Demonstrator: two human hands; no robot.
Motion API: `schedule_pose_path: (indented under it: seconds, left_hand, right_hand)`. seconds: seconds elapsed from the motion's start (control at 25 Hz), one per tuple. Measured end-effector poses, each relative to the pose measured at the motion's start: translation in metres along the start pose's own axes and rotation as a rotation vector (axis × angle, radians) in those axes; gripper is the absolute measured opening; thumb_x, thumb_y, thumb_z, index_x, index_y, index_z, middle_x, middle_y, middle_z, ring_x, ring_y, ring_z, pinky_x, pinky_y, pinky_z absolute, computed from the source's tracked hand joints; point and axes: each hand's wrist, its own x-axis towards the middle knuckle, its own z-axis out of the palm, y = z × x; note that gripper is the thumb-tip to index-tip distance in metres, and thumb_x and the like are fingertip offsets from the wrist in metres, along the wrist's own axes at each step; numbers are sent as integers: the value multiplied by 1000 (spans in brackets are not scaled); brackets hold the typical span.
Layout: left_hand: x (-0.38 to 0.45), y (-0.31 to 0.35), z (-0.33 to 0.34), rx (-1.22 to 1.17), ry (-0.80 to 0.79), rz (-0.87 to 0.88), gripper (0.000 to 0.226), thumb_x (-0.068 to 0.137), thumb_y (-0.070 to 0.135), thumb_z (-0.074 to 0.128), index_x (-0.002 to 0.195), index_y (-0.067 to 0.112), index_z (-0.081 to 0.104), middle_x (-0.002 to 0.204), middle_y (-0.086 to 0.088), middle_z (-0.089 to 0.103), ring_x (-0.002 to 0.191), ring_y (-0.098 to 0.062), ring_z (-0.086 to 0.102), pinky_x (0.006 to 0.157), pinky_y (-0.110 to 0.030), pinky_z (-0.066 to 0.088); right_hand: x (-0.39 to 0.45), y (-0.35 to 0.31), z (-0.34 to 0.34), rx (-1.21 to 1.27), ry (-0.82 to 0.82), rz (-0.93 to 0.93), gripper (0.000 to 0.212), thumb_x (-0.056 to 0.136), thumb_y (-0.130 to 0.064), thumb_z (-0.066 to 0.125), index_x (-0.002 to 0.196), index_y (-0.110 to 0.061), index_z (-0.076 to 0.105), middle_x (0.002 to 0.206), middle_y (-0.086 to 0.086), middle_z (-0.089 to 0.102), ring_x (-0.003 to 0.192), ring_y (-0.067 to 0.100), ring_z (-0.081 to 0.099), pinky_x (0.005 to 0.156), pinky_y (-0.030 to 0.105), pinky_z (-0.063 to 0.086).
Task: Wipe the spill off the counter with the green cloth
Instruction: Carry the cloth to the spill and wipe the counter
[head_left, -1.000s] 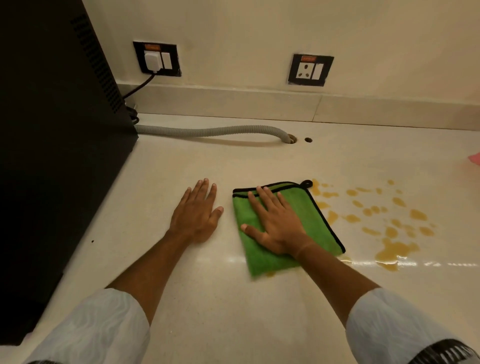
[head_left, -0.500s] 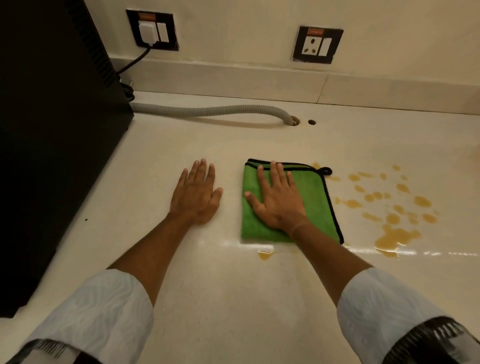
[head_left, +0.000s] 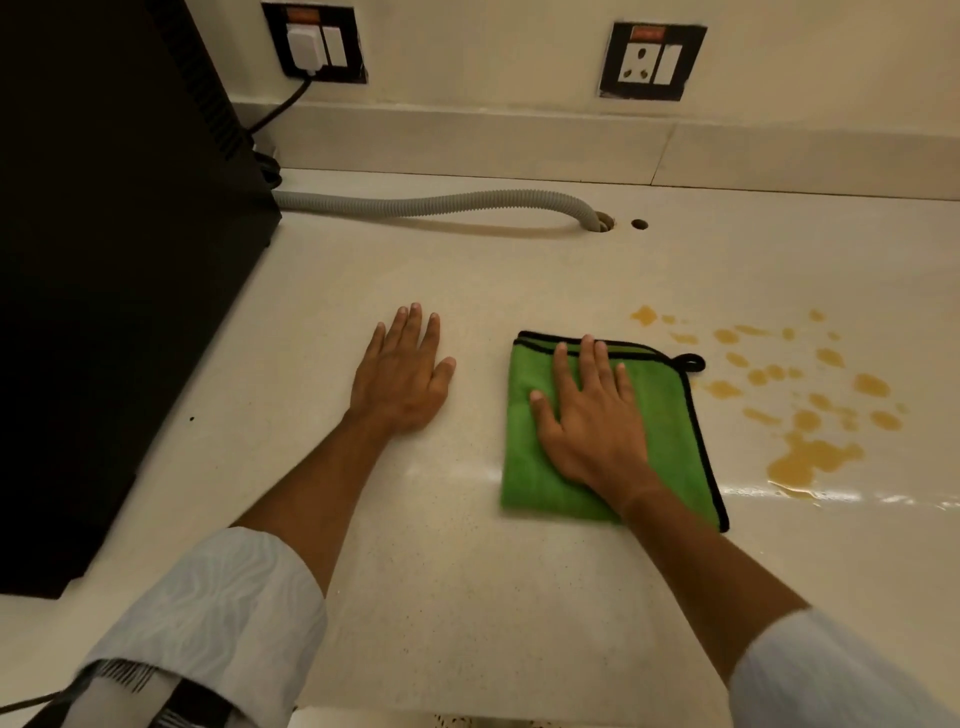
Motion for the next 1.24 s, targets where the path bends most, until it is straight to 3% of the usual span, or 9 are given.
schedule_pose_path:
  seconds: [0.16, 0.36, 0.44, 0.56, 0.76, 1.0, 1.24]
  left_hand:
    - [1, 2, 1, -1, 12, -11, 67, 97, 46, 20, 154, 16, 1, 164, -9, -3, 151, -20, -6, 122, -40, -4]
    - [3, 1, 0, -3, 23, 24, 66, 98, 46, 24, 154, 17, 4, 164, -8, 0, 151, -20, -3, 123, -39, -2]
    - [3, -2, 0, -11, 31, 17, 66, 98, 46, 25, 154, 17, 5, 164, -8, 0, 151, -20, -3, 122, -39, -1]
    - [2, -3, -2, -16, -10, 32, 65, 99, 45, 23, 154, 17, 2, 164, -8, -4, 151, -20, -6, 121, -37, -5]
    - [3, 4, -6, -54, -59, 6, 66, 100, 42, 24, 154, 16, -2, 163, -9, -10, 150, -21, -11, 122, -39, -7]
    - [16, 37, -8, -66, -32, 78, 69, 99, 43, 28, 154, 14, -2, 163, -10, -10, 150, -22, -11, 122, -40, -7]
    - [22, 46, 5, -42, -37, 96, 71, 97, 49, 21, 153, 16, -7, 163, -9, -13, 150, -19, -14, 122, -41, -8]
  right_hand:
    - [42, -12, -3, 0, -32, 97, 79, 94, -61, 10, 156, -13, 1, 163, 20, -3, 151, 30, -7, 123, 48, 0]
    - [24, -9, -3, -17, -71, -166, 79, 93, -65, 8, 156, -18, -2, 164, 16, -6, 151, 26, -10, 123, 44, -2]
    - [0, 6, -1, 5, -47, -181, 78, 92, -65, 7, 156, -21, 0, 164, 12, -6, 151, 23, -11, 122, 41, -5]
    - [-7, 38, -3, 14, -6, 17, 76, 93, -64, 6, 156, -21, 1, 164, 12, -5, 151, 23, -11, 122, 41, -6]
    - [52, 60, -14, -5, -7, 256, 86, 90, -69, 8, 156, -14, 1, 163, 20, -3, 151, 30, -7, 123, 46, -2]
    - [37, 77, -16, 12, -34, -60, 72, 95, -61, 7, 156, -24, 2, 164, 13, -3, 151, 23, -8, 122, 39, -5]
    - [36, 104, -18, -29, 30, 317, 74, 95, -59, 9, 156, -19, 1, 164, 19, -4, 151, 29, -7, 123, 48, -2]
